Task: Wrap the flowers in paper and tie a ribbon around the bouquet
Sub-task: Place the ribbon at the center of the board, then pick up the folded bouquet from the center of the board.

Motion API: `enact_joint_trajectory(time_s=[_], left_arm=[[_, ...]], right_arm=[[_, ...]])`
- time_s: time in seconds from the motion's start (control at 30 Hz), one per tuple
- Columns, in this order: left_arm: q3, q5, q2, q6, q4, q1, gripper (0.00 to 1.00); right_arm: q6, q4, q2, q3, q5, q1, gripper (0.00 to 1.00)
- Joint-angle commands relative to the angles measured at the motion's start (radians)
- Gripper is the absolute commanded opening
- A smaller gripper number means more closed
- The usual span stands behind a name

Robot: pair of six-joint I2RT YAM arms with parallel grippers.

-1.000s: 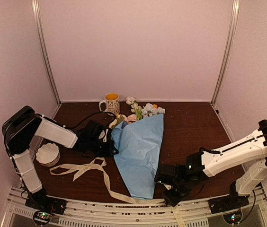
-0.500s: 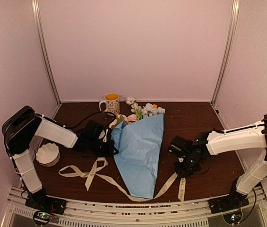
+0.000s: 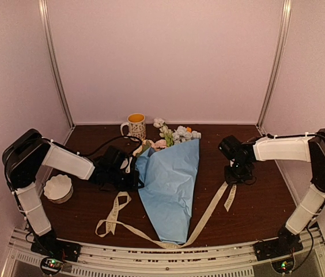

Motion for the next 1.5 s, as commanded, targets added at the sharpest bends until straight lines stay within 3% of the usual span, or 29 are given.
enact_joint_trajectory(time_s=[0.0, 0.03, 0.13, 0.27, 0.33, 0.5, 0.67, 0.77, 0.9, 1.03, 1.27, 1.47], left_arm=[[0.016, -0.009, -0.021, 0.025, -0.012, 0.005, 0.00], [0.014, -0.009, -0.021, 0.023, -0.009, 0.005, 0.00], [0.009, -0.007, -0.021, 0.021, -0.003, 0.005, 0.00], [0.006, -0.009, -0.020, 0.021, -0.002, 0.005, 0.00], [0.005, -0.011, -0.018, 0.020, -0.003, 0.005, 0.00], [0.005, -0.005, -0.010, 0.010, 0.010, 0.005, 0.00], [0.002, -0.003, -0.010, 0.003, 0.013, 0.005, 0.00], [-0.005, -0.002, -0.010, 0.001, 0.017, 0.005, 0.00], [-0.011, 0.000, -0.006, -0.003, 0.029, 0.005, 0.00], [-0.012, 0.008, 0.000, -0.011, 0.038, 0.005, 0.00], [0.013, 0.015, -0.028, 0.020, -0.005, 0.005, 0.00], [0.016, 0.018, -0.106, 0.055, -0.078, 0.004, 0.00]], right_arm=[[-0.051, -0.016, -0.013, 0.056, 0.046, -0.083, 0.05], [-0.055, -0.026, -0.015, 0.068, 0.043, -0.086, 0.14], [-0.051, -0.038, -0.036, 0.077, -0.004, -0.078, 0.56], [-0.029, -0.009, -0.174, 0.005, -0.020, 0.003, 0.96], [-0.025, 0.023, -0.242, -0.035, -0.061, 0.063, 1.00], [0.036, 0.371, -0.279, -0.184, -0.484, 0.207, 1.00], [0.161, 0.602, -0.144, -0.230, -0.607, 0.263, 1.00], [0.176, 0.681, -0.052, -0.206, -0.667, 0.295, 0.94], [0.223, 0.774, 0.034, -0.191, -0.727, 0.309, 0.80], [0.290, 0.899, 0.095, -0.187, -0.794, 0.310, 0.54], [0.349, 0.920, 0.090, -0.137, -0.846, 0.311, 0.14], [0.319, 0.759, -0.028, -0.117, -0.813, 0.327, 0.10]])
